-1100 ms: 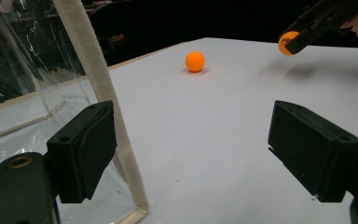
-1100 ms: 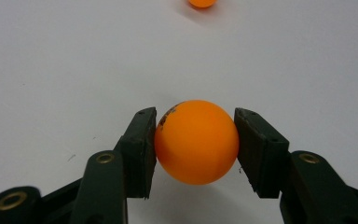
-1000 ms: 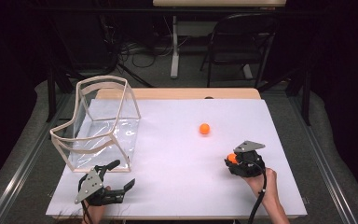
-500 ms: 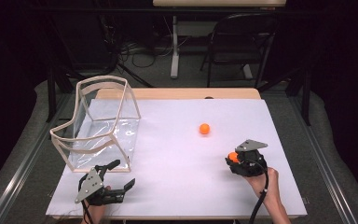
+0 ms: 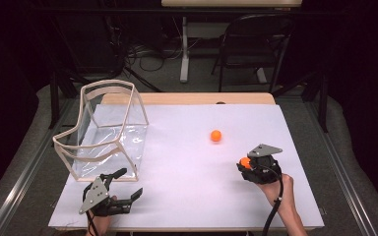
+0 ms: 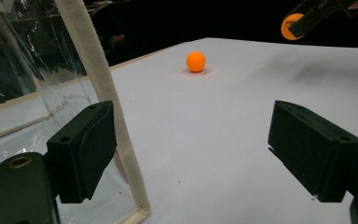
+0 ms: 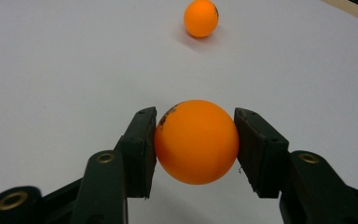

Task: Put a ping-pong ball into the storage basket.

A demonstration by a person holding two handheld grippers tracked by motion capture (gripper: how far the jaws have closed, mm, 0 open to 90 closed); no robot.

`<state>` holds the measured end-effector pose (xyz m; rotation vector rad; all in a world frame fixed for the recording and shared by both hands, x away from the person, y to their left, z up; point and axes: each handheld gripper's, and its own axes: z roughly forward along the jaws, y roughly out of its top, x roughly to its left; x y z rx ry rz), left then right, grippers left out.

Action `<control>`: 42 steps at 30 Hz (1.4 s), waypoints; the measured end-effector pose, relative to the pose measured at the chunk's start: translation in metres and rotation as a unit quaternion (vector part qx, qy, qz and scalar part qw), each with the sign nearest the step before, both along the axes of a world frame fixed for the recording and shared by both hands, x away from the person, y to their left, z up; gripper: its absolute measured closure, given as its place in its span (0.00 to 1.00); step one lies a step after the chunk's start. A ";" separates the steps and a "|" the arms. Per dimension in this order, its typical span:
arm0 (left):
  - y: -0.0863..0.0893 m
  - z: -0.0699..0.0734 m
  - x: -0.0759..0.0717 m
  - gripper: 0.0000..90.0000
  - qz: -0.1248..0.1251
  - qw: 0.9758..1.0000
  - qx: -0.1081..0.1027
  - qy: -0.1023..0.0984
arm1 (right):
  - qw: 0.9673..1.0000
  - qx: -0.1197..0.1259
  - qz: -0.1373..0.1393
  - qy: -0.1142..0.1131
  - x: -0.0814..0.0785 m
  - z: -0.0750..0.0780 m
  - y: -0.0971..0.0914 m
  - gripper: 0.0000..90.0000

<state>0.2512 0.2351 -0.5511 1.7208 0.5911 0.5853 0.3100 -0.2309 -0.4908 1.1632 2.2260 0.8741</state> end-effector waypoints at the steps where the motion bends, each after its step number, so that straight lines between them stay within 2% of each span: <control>1: 0.000 0.000 0.000 0.18 0.001 1.000 0.000 0.000 | 1.000 -0.001 0.001 -0.001 0.000 0.001 0.000 0.56; 42: 0.000 0.000 0.000 0.18 0.001 1.000 -0.001 -0.001 | 0.999 0.000 0.032 -0.031 0.008 0.030 0.026 0.56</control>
